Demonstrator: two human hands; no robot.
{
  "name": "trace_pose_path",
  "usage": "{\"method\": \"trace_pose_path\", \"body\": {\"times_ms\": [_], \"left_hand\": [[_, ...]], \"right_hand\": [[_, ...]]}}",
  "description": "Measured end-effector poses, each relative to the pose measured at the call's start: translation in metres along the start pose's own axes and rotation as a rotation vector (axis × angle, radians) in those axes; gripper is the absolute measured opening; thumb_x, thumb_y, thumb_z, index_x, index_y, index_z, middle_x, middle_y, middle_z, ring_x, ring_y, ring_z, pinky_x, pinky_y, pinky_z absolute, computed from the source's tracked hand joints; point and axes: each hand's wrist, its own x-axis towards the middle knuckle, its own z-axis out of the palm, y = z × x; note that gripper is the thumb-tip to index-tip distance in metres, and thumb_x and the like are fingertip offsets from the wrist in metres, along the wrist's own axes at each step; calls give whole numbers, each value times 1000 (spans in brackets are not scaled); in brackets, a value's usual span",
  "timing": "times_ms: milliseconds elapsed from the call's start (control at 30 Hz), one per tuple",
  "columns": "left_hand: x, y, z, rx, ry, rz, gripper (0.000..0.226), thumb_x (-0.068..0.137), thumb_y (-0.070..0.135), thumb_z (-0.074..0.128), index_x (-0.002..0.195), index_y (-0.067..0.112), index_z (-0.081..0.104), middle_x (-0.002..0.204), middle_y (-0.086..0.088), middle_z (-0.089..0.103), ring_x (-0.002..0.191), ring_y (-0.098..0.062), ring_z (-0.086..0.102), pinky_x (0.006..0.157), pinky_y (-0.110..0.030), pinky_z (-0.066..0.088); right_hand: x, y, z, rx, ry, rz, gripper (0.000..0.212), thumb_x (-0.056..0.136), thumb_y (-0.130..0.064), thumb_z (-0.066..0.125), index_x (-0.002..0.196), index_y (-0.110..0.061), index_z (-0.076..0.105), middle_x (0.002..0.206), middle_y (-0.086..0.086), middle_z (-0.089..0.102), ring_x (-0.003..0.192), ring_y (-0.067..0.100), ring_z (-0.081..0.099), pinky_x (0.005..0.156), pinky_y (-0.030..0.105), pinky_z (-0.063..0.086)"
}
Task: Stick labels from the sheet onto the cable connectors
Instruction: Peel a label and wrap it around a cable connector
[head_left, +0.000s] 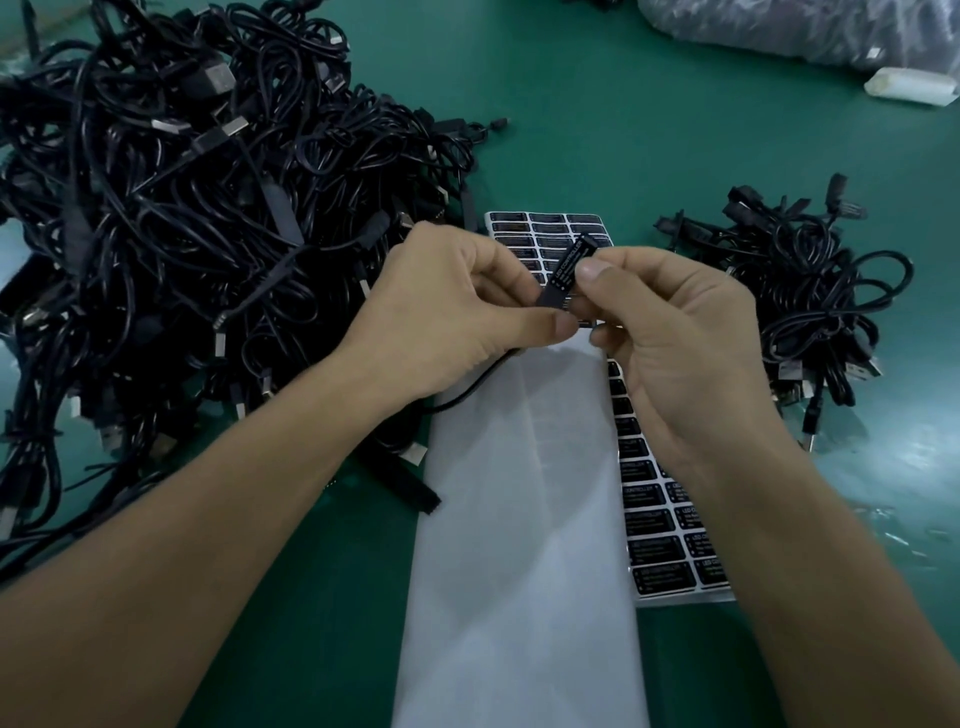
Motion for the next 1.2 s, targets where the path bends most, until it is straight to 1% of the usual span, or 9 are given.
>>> {"method": "trace_pose_path", "body": {"times_ms": [67, 167, 300, 433, 533, 700, 867, 1033, 1200], "left_hand": [[0, -1, 0, 15, -12, 8, 26, 63, 30, 93, 73, 14, 76, 67, -5, 74, 64, -20, 71, 65, -31, 58], [1, -1, -2, -14, -50, 16, 20, 70, 23, 90, 78, 9, 77, 68, -7, 75, 65, -22, 72, 71, -35, 60], [3, 0, -4, -131, -107, 17, 6, 79, 8, 82, 80, 6, 77, 74, -13, 76, 65, -15, 70, 74, -26, 60], [3, 0, -5, -145, -150, 6, 5, 84, 4, 77, 79, 2, 77, 77, -17, 75, 67, -15, 68, 77, -24, 58], [4, -1, -6, -146, -181, -13, 2, 83, 5, 78, 82, 3, 77, 77, -15, 76, 68, -13, 70, 76, -21, 58], [5, -3, -7, -198, -203, -20, 6, 84, 6, 76, 90, 3, 76, 79, -12, 77, 71, -12, 72, 73, -17, 58], [5, -3, -8, -211, -197, -16, 3, 86, 5, 75, 88, 6, 76, 81, -13, 77, 72, -13, 73, 73, -18, 58], [5, -4, -7, -213, -195, -12, 5, 84, 6, 76, 89, 6, 76, 81, -13, 77, 72, -14, 73, 74, -18, 58], [5, -3, -7, -218, -187, -11, 7, 82, 6, 77, 89, 6, 76, 81, -14, 77, 72, -14, 73, 74, -19, 58]], "right_hand": [[1, 1, 0, -14, 5, -20, 17, 88, -9, 73, 75, -21, 74, 67, -7, 69, 65, 7, 63, 60, 18, 47], [2, 2, -1, -8, 21, -19, 16, 87, -8, 73, 77, -19, 74, 68, -5, 69, 65, 7, 62, 60, 18, 46], [4, 4, -2, 2, 42, -19, 16, 87, -8, 73, 76, -19, 75, 70, -3, 70, 68, 10, 61, 62, 20, 47], [4, 5, -1, 6, 28, -41, 15, 88, -8, 72, 77, -18, 75, 68, -2, 68, 67, 10, 59, 63, 20, 47], [3, 4, 0, -7, 4, -59, 14, 87, -9, 72, 77, -18, 75, 70, -2, 70, 67, 9, 59, 64, 20, 47], [2, 2, 2, -59, 16, -73, 16, 87, -8, 74, 76, -20, 75, 67, -5, 69, 63, 8, 59, 64, 19, 48], [-1, -1, 3, -147, 34, -101, 13, 88, -10, 73, 77, -18, 74, 65, -8, 69, 63, 4, 58, 64, 19, 50], [-2, -2, 3, -170, 36, -122, 14, 88, -10, 73, 78, -18, 74, 65, -8, 68, 63, 5, 57, 64, 21, 51], [-1, -2, 3, -195, 26, -148, 15, 89, -10, 72, 78, -20, 73, 64, -10, 69, 63, 3, 60, 64, 18, 51]]}}
